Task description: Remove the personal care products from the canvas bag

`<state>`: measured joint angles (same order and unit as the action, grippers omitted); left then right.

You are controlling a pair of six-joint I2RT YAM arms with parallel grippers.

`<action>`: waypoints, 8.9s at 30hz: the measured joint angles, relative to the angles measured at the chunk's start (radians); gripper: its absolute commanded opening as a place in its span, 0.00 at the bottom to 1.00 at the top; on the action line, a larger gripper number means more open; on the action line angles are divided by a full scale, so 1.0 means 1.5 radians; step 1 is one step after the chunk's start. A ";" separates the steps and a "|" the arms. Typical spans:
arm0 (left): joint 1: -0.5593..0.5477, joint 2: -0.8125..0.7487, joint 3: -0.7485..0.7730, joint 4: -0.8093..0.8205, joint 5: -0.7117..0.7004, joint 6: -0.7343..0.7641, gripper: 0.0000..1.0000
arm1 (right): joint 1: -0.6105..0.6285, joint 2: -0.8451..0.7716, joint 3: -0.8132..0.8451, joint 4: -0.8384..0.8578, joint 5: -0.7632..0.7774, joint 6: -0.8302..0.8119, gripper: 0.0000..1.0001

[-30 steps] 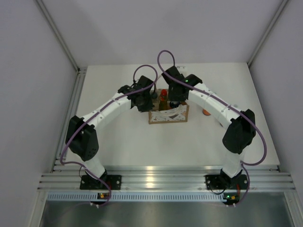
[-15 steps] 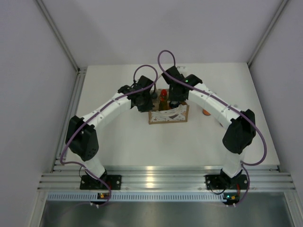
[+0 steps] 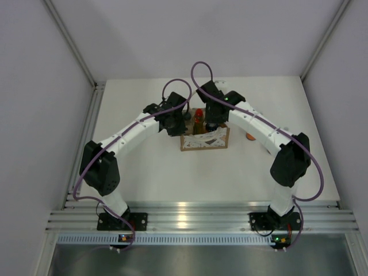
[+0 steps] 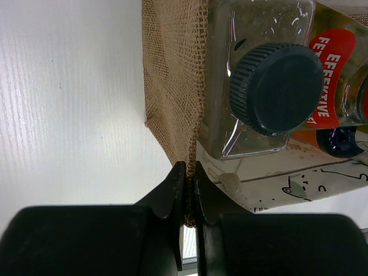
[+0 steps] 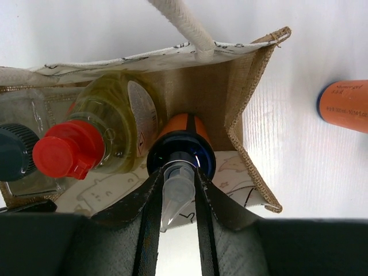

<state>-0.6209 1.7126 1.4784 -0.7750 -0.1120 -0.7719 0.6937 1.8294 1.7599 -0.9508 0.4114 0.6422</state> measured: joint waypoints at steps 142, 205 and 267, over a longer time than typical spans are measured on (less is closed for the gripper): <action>0.000 -0.006 -0.008 0.004 -0.003 0.016 0.06 | -0.242 -0.427 -0.320 0.211 -0.181 -0.190 0.67; 0.003 -0.006 -0.008 0.004 -0.005 0.018 0.07 | 0.008 0.042 0.047 0.140 -0.098 -0.225 0.00; 0.003 -0.006 -0.008 0.003 0.000 0.025 0.07 | -0.106 -0.249 0.212 -0.120 -0.082 -0.242 0.00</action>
<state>-0.6159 1.7039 1.4662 -0.7704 -0.1116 -0.7338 0.5346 1.4559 2.0773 -1.1305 0.2890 0.2790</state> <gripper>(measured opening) 0.099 0.326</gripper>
